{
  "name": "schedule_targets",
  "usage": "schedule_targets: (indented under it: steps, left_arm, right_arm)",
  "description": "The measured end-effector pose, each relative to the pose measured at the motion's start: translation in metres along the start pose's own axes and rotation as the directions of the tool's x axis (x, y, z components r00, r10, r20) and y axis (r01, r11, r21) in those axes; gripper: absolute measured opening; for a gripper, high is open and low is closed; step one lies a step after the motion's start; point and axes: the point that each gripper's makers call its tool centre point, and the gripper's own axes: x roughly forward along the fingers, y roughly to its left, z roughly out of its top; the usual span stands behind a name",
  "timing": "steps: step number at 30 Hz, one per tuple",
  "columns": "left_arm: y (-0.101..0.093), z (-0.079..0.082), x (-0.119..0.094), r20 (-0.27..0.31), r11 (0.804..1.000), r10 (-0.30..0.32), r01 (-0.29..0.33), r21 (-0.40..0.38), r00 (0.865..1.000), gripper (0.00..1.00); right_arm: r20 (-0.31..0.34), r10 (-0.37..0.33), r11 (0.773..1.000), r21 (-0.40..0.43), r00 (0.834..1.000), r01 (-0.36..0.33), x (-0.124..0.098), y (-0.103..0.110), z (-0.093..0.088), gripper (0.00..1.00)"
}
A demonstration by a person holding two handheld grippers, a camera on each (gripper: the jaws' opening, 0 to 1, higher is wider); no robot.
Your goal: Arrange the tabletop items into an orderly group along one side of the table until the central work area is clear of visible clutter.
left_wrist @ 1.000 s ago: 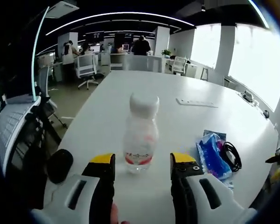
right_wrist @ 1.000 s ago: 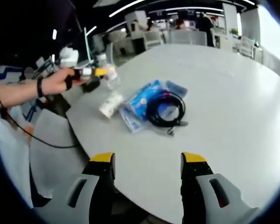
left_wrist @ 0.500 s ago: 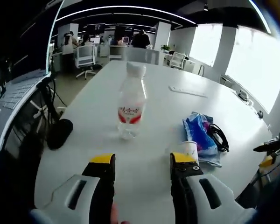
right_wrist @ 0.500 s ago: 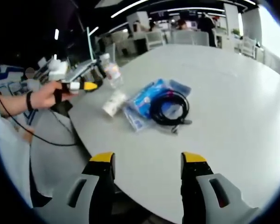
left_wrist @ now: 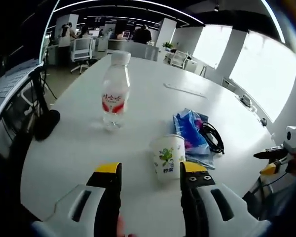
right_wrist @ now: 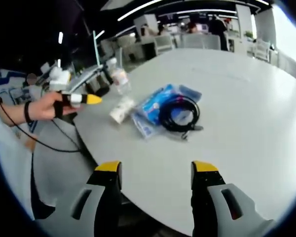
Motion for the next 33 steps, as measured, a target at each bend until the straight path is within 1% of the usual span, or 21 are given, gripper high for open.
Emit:
schedule_targets:
  steps: [7,10,13,16,18,23,25,28,31,33]
  left_arm:
    - [-0.009,-0.006,0.006,-0.021,1.0,-0.019,0.019,-0.005,1.0,0.48]
    - [-0.015,-0.011,0.01,-0.035,0.999,-0.036,0.035,-0.041,0.999,0.48]
    - [-0.019,-0.016,0.015,-0.051,0.997,-0.044,0.041,-0.058,0.998,0.49]
    - [-0.024,-0.022,0.021,-0.073,0.995,-0.053,0.046,-0.093,0.996,0.5]
    - [-0.025,-0.023,0.026,-0.079,0.995,-0.05,0.043,-0.09,0.996,0.5]
    - [-0.033,-0.027,0.036,-0.105,0.992,-0.069,0.058,-0.11,0.992,0.51]
    - [-0.034,-0.031,0.041,-0.122,0.989,-0.071,0.054,-0.135,0.99,0.51]
    - [-0.031,-0.036,0.048,-0.136,0.99,-0.057,0.038,-0.138,0.989,0.51]
    - [-0.032,-0.035,0.051,-0.139,0.988,-0.06,0.039,-0.153,0.988,0.51]
    - [-0.033,-0.034,0.055,-0.146,0.989,-0.059,0.039,-0.139,0.988,0.51]
  right_arm:
    - [0.006,-0.008,1.0,0.004,1.0,0.008,-0.004,-0.004,-0.003,0.55]
    - [0.008,-0.008,1.0,0.006,1.0,0.008,-0.005,-0.005,-0.004,0.55]
    - [0.009,-0.009,1.0,0.008,1.0,0.009,-0.006,-0.004,-0.004,0.55]
    - [0.011,-0.009,1.0,0.011,1.0,0.009,-0.006,-0.004,-0.005,0.55]
    - [0.011,-0.008,1.0,0.011,1.0,0.008,-0.007,-0.003,-0.006,0.55]
    - [0.014,-0.01,1.0,0.016,1.0,0.01,-0.009,-0.004,-0.008,0.55]
    - [0.011,-0.013,1.0,0.017,1.0,0.012,-0.011,-0.005,-0.009,0.55]
    - [0.011,-0.016,1.0,0.021,1.0,0.016,-0.013,-0.007,-0.012,0.55]
    - [0.015,-0.024,0.999,0.026,1.0,0.024,-0.018,-0.01,-0.012,0.55]
    - [0.017,-0.029,0.999,0.033,0.999,0.029,-0.02,-0.012,-0.013,0.55]
